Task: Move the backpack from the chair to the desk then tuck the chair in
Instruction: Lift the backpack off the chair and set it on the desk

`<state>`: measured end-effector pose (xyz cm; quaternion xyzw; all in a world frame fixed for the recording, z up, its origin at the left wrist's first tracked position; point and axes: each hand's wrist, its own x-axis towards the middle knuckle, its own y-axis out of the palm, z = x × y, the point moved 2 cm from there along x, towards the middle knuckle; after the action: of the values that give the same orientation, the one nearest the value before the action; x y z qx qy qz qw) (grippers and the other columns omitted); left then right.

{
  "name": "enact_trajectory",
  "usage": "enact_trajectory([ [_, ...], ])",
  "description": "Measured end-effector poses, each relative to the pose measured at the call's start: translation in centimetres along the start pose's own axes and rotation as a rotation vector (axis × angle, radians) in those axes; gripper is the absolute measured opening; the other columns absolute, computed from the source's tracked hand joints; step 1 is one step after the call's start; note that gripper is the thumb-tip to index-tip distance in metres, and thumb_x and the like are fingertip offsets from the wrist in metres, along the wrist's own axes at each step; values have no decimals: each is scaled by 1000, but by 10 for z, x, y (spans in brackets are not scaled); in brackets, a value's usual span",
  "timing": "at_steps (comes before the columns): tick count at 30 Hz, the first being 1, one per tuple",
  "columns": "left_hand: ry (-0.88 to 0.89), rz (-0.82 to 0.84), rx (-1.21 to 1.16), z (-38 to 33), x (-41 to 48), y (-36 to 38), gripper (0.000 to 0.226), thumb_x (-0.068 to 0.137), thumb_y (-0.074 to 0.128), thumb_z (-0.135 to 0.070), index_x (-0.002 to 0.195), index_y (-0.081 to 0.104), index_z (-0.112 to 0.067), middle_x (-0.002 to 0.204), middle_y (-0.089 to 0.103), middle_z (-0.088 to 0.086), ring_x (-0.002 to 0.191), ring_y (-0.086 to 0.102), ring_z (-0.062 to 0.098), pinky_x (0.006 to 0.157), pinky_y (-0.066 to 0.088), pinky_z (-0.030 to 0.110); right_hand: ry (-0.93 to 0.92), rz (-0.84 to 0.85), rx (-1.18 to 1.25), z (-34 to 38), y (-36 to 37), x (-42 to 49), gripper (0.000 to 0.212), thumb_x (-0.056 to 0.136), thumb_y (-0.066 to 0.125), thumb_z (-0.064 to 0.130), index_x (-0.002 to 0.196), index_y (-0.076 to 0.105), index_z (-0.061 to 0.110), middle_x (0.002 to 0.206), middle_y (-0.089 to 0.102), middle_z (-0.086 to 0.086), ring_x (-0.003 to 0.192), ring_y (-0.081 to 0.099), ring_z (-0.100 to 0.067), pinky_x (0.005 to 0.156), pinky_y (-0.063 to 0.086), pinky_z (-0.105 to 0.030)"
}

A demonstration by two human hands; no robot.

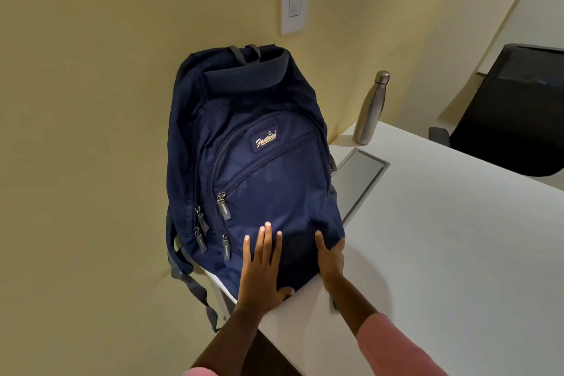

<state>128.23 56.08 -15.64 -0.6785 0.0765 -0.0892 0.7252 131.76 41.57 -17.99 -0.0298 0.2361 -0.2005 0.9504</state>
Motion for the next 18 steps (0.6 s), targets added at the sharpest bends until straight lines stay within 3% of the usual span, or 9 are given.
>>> enact_trajectory([
  [4, -12, 4, 15, 4, 13, 0, 123, 32, 66, -80, 129, 47, -7, 136, 49, 21, 125, 47, 34, 102, 33, 54, -9, 49, -69, 6, 0, 18, 80, 89, 50, 43, 147, 3, 17, 153, 24, -16, 137, 29, -40, 110, 31, -52],
  [6, -44, 25, 15, 5, 21, -2, 123, 37, 64, -80, 134, 40, -7, 141, 42, 22, 130, 40, 35, 105, 28, 55, -23, 68, -90, 12, 2, 26, 79, 89, 50, 43, 147, 4, 16, 154, 24, -15, 137, 29, -40, 110, 32, -55],
  [8, -57, 18, -1, 7, 30, 2, 124, 54, 59, -77, 143, 10, -7, 152, 6, 24, 141, 9, 37, 111, 1, 57, -22, 83, -100, 19, 6, 34, 79, 89, 51, 43, 147, 5, 17, 154, 23, -14, 137, 29, -40, 109, 32, -57],
  [10, -70, 4, -61, 7, 40, 10, 121, 64, 55, -72, 141, -14, -9, 147, -24, 19, 141, -14, 35, 107, -19, 53, -23, 94, -121, 27, 11, 43, 79, 88, 52, 42, 147, 6, 15, 154, 23, -15, 137, 29, -40, 109, 32, -57],
  [16, -112, -10, -70, 6, 44, 11, 114, 69, 54, -70, 142, -13, -13, 153, -19, 16, 142, -12, 32, 109, -18, 51, -81, 112, -227, 33, 12, 50, 77, 90, 49, 43, 146, 7, 12, 152, 27, -18, 135, 32, -41, 109, 34, -54],
  [18, -96, -28, -72, 5, 37, 10, 105, 73, 52, -67, 144, -4, -13, 155, -6, 16, 143, -2, 32, 114, -7, 53, -116, 109, -256, 28, 8, 43, 74, 91, 47, 41, 146, 8, 11, 151, 29, -18, 134, 34, -40, 108, 34, -50],
])
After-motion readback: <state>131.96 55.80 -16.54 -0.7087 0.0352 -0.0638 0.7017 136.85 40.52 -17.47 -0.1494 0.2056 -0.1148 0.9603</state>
